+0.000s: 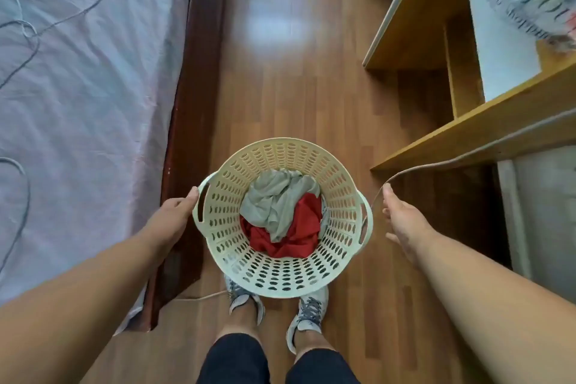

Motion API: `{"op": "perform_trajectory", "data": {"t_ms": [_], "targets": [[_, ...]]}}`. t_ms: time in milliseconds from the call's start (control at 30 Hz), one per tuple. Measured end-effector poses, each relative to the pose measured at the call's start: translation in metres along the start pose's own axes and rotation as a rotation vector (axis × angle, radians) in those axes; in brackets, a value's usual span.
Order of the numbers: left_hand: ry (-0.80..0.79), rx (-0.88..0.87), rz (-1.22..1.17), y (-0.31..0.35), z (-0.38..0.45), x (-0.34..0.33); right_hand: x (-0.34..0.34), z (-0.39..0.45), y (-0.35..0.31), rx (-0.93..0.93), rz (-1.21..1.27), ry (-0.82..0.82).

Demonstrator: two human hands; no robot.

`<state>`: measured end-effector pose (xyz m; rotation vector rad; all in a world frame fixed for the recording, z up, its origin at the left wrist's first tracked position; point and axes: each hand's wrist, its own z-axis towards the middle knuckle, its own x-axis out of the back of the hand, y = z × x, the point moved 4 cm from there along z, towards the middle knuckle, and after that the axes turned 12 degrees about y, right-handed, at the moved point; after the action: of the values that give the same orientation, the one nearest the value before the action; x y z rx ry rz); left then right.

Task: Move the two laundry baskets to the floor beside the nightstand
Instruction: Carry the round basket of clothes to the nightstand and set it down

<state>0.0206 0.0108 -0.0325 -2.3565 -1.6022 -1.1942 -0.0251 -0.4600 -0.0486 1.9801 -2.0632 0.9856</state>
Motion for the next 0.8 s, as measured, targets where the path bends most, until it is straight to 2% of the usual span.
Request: {"op": "perform_trajectory", "data": {"t_ms": [100,167,267,400,567,700,800], "targets": [[0.043,0.003,0.012,0.007,0.045,-0.021,-0.022,0.024,0.011,-0.074,0.024,0.011],[0.005,0.065,0.017,0.005,0.068,-0.039,-0.036,0.037,0.02,-0.111,0.044,-0.003],[-0.061,0.135,-0.083,-0.001,0.088,-0.059,-0.048,0.048,0.027,-0.119,0.076,0.022],[-0.064,0.226,-0.205,0.007,0.092,-0.058,-0.056,0.038,0.015,-0.141,0.1,0.04],[-0.031,0.196,-0.236,0.045,0.075,-0.01,-0.039,-0.008,-0.047,-0.101,0.141,0.123],[-0.069,0.225,-0.346,0.106,0.047,0.05,0.0,-0.067,-0.124,-0.076,0.188,0.207],[-0.077,0.189,-0.403,0.161,0.022,0.092,0.016,-0.112,-0.19,-0.047,0.194,0.184]]}}
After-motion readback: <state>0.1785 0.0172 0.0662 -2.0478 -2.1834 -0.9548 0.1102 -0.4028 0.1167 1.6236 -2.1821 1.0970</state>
